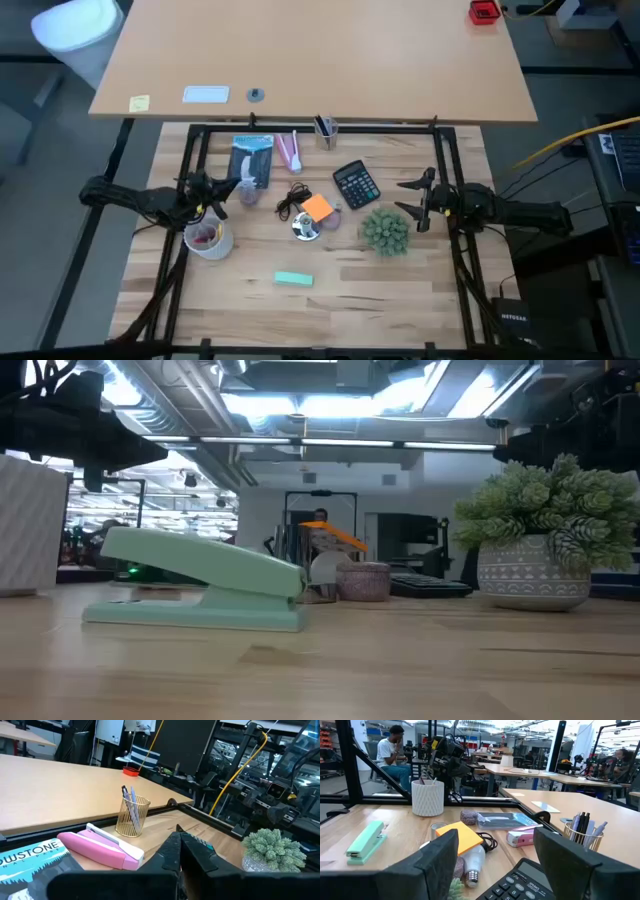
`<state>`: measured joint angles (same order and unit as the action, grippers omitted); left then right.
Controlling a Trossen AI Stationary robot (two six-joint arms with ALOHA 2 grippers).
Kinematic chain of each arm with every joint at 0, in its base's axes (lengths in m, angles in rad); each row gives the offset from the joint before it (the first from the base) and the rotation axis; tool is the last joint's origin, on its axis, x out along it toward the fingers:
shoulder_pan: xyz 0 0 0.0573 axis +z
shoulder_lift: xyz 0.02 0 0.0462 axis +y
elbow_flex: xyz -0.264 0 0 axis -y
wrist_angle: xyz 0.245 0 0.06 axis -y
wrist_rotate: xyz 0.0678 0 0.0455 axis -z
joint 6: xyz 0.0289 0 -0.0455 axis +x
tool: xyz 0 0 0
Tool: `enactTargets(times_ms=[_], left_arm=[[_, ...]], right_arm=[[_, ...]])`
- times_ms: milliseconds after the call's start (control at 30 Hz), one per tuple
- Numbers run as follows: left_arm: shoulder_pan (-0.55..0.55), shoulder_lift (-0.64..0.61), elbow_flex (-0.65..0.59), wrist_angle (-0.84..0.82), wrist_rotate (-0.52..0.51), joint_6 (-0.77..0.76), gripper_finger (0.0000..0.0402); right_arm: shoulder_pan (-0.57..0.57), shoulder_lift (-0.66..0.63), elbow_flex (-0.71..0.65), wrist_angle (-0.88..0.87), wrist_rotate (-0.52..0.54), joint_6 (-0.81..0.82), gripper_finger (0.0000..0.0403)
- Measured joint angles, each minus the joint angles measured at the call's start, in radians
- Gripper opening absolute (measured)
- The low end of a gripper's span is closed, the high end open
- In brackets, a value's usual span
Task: Screw lightbulb
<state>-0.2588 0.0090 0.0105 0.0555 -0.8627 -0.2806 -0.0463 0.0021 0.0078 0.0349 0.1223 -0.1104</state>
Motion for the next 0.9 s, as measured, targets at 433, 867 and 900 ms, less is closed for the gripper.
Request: enactTargets(times_ms=[433, 867, 900], left_arm=[[0.000, 0.000, 0.000, 0.000, 0.000, 0.000, 0.0000], [0.000, 0.000, 0.000, 0.000, 0.000, 0.000, 0.0000], [0.000, 0.000, 0.000, 0.000, 0.000, 0.000, 0.0000]], right_arm=[[0.000, 0.000, 0.000, 0.000, 0.000, 0.000, 0.0264], [0.000, 0.000, 0.000, 0.009, 0.001, 0.000, 0.0264], [0.000, 0.000, 0.000, 0.009, 0.001, 0.000, 0.0264]])
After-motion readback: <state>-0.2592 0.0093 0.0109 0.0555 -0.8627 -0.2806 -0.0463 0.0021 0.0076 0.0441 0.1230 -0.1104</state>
